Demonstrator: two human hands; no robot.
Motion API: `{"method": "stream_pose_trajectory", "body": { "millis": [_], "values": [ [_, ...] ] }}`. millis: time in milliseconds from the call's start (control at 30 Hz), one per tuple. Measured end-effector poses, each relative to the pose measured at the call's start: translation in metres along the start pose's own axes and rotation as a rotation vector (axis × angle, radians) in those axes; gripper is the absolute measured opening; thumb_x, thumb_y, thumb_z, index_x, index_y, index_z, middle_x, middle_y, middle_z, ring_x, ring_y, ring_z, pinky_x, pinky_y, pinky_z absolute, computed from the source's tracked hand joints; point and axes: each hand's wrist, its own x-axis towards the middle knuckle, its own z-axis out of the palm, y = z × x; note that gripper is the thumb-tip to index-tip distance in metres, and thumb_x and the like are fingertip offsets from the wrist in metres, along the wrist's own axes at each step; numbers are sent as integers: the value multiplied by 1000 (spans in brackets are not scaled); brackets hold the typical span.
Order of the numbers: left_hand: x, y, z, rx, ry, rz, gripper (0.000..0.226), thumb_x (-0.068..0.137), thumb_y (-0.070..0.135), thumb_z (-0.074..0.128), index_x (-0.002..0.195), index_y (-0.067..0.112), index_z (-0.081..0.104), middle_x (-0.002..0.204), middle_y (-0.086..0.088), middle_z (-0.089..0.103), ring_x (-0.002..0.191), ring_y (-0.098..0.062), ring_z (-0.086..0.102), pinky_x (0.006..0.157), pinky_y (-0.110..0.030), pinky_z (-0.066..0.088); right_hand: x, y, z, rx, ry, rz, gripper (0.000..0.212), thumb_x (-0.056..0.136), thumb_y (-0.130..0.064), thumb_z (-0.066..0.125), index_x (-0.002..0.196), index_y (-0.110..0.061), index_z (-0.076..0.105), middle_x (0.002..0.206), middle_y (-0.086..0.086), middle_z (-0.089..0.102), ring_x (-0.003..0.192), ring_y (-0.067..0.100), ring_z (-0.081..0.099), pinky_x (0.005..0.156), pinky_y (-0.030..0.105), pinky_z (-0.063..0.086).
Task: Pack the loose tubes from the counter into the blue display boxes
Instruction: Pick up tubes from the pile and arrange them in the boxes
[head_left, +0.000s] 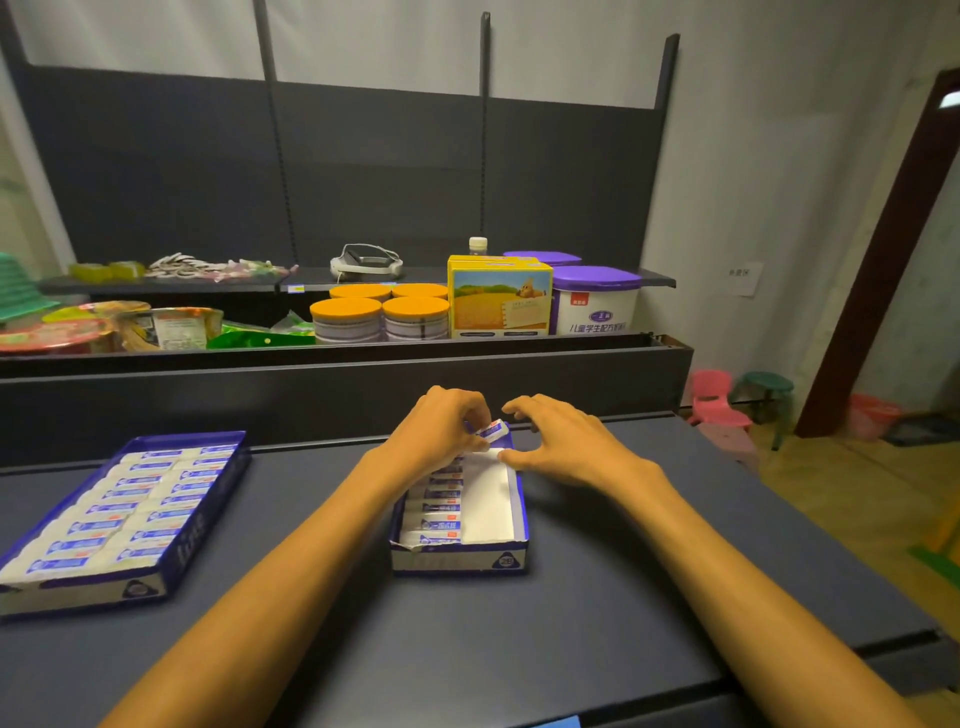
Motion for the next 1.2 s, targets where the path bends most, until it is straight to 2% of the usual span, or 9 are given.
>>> {"method": "stream_pose_trajectory", "body": {
  "millis": [200, 467, 667, 833, 1000, 1200],
  "values": [
    [-1, 1, 4, 58, -21, 27, 23, 78, 24, 79, 97, 15, 69, 94, -3, 71, 81, -14, 66, 76, -30, 58, -2, 1, 2, 48, -9, 9, 63, 83, -50, 67, 137, -28, 44, 136, -3, 53, 120, 15, 53, 98, 41, 49],
    [3, 5, 8, 193, -44, 12, 27, 85, 28, 72, 108, 15, 71, 104, -5, 71, 92, -18, 67, 80, -25, 52, -2, -1, 2, 64, -30, 21, 62, 83, -49, 67, 137, -29, 43, 131, -3, 57, 111, 14, 56, 95, 39, 51],
    [6, 3, 10, 262, -36, 15, 28, 87, 31, 69, 111, 17, 71, 104, -4, 71, 90, -19, 66, 72, -22, 46, -1, -2, 1, 64, -56, 22, 61, 84, -45, 67, 137, -28, 42, 130, -3, 58, 107, 14, 57, 92, 38, 52],
    [9, -1, 13, 284, -93, 30, 30, 89, 30, 66, 115, 15, 70, 110, -6, 69, 96, -22, 66, 78, -25, 50, -1, 0, 1, 75, -69, 15, 60, 84, -45, 67, 136, -29, 42, 129, -4, 59, 102, 12, 58, 89, 38, 53],
    [7, -6, 15, 323, -91, 72, 26, 92, 27, 61, 114, 14, 68, 109, -7, 67, 96, -20, 64, 75, -22, 46, -1, 0, 2, 85, -78, 10, 57, 85, -43, 67, 134, -29, 44, 127, -4, 60, 98, 12, 59, 88, 38, 54],
    [7, -5, 13, 335, -100, 92, 31, 91, 26, 64, 119, 13, 65, 114, -8, 63, 101, -21, 62, 79, -22, 45, 0, 1, 2, 108, -87, 4, 58, 85, -43, 68, 135, -29, 43, 126, -3, 60, 97, 12, 60, 87, 36, 55]
  ]
}}
